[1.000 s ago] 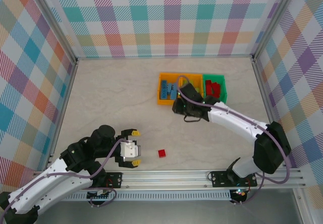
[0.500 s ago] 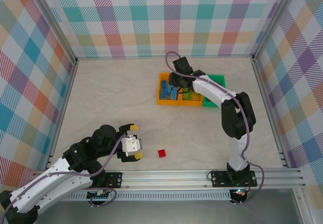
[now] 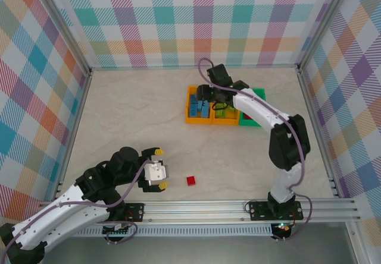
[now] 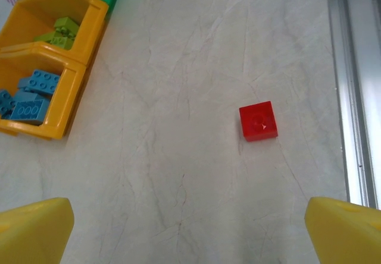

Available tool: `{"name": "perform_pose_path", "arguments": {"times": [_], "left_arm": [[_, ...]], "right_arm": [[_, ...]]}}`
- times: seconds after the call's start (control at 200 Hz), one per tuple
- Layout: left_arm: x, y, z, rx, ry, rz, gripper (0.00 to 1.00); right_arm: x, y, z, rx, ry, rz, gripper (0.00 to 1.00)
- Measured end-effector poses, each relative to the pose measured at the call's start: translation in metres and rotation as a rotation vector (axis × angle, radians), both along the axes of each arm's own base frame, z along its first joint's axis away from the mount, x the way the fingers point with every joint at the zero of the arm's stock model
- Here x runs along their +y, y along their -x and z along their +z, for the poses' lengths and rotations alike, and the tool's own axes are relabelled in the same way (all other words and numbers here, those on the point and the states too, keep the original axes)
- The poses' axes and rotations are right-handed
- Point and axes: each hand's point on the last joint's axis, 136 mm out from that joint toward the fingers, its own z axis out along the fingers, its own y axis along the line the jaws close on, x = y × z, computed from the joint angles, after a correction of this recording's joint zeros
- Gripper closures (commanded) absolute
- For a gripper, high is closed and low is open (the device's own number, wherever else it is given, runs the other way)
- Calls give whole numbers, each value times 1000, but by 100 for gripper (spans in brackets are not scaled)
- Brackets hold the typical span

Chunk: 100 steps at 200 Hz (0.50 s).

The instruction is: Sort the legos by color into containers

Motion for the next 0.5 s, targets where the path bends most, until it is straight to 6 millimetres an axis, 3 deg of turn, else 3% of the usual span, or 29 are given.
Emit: {"name": "perform_pose_path", "arguments": {"times": [0.08,0.17,0.325,0.43,0.5], "left_arm": [[1,7,1,-8,-1,-41,0],[1,13,-1,-18,-8,-87,0],[3,22,-16,9,-66,-144,0],[4,25,-24,24,-99,-166,0],[5,27,-26,26,-105,-178,0]], "right_arm": [[8,41,13,-3,-11,74,34],[26,106,12,19,-30,199,33],[43,215,-37,187,-12,352,30],[47,265,-70,298,28,391,25],[51,288,-82,347,52,408,21]]}}
